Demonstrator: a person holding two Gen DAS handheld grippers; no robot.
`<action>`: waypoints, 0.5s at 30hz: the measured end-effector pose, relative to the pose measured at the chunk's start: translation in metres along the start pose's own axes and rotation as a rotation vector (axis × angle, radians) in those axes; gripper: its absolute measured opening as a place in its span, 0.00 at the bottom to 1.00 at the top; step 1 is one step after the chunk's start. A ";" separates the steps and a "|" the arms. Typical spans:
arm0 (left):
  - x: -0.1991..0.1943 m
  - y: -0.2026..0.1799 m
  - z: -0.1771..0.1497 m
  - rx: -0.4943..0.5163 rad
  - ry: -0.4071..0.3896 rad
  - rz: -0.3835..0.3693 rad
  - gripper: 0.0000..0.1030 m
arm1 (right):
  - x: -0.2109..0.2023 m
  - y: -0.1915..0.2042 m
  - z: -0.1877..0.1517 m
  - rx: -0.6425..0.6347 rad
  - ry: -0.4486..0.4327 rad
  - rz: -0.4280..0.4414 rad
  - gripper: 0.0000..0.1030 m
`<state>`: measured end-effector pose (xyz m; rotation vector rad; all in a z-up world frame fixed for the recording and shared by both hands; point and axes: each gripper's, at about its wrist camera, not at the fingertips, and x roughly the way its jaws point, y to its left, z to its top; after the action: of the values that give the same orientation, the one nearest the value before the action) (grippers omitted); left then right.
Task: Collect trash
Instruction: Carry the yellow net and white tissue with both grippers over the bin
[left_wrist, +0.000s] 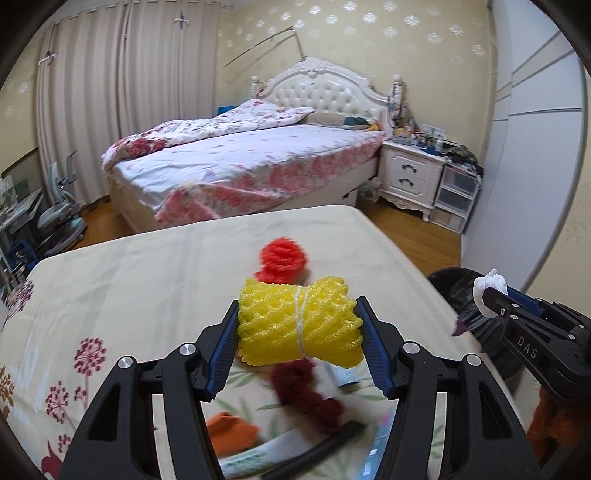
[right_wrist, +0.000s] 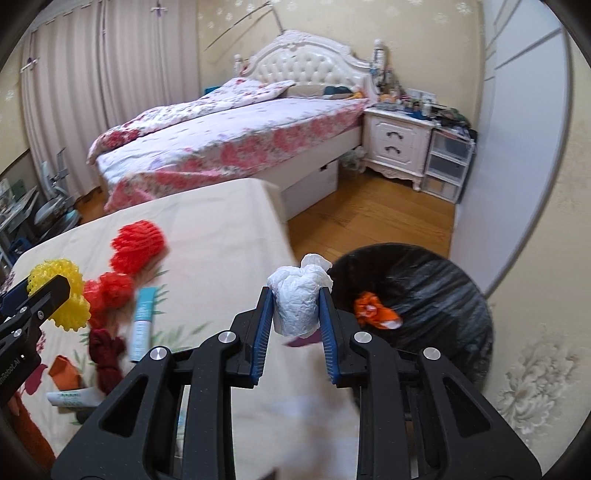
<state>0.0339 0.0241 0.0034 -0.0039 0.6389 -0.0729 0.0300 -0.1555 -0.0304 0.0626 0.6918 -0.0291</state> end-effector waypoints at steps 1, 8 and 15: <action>0.002 -0.007 0.001 0.007 -0.002 -0.013 0.58 | 0.000 -0.006 0.000 0.009 -0.002 -0.010 0.24; 0.016 -0.058 0.012 0.072 -0.024 -0.091 0.58 | -0.003 -0.050 0.000 0.070 -0.019 -0.084 0.24; 0.040 -0.098 0.020 0.122 -0.018 -0.143 0.58 | 0.001 -0.073 -0.003 0.095 -0.025 -0.120 0.24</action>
<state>0.0713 -0.0772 -0.0019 0.0678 0.6149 -0.2501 0.0247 -0.2281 -0.0370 0.1117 0.6685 -0.1779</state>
